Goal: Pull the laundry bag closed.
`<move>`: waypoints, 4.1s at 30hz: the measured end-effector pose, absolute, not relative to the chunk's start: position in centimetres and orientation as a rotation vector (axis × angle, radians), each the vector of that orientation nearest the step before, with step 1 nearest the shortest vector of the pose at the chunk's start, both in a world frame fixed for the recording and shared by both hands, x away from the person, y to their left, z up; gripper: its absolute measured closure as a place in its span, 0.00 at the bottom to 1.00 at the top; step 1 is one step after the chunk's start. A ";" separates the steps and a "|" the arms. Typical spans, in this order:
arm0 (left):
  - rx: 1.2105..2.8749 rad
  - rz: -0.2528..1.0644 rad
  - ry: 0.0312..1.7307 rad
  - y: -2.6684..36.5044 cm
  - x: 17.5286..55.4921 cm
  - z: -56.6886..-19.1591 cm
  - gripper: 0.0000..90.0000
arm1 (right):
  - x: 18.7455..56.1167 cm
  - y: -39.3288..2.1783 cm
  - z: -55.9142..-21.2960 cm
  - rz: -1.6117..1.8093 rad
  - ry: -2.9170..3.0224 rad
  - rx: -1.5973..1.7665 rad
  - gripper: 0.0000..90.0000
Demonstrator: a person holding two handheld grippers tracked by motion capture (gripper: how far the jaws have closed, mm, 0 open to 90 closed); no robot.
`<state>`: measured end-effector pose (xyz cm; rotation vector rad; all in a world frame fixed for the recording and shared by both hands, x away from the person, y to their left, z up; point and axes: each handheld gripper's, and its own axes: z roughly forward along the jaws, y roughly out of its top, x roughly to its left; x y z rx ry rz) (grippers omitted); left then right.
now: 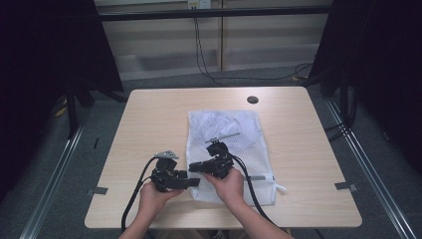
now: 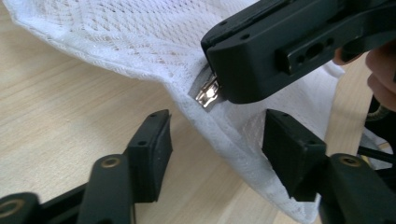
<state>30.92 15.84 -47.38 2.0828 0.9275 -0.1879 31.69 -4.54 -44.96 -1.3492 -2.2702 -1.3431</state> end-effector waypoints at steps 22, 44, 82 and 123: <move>2.028 -0.254 0.937 16.5 31.1 -47.1 0.97 | 31.8 -5.8 -44.6 -1.343 -2.247 -1.335 0.96; 2.011 -0.245 0.972 16.6 30.9 -46.8 0.98 | 31.6 -7.1 -45.1 -1.348 -2.237 -1.335 0.97; 2.034 -0.217 0.986 16.3 30.7 -46.2 0.98 | 31.5 -8.0 -45.1 -1.346 -2.254 -1.311 0.97; 2.012 -0.233 0.988 16.4 30.7 -46.1 0.98 | 31.7 -9.9 -45.6 -1.347 -2.233 -1.327 0.97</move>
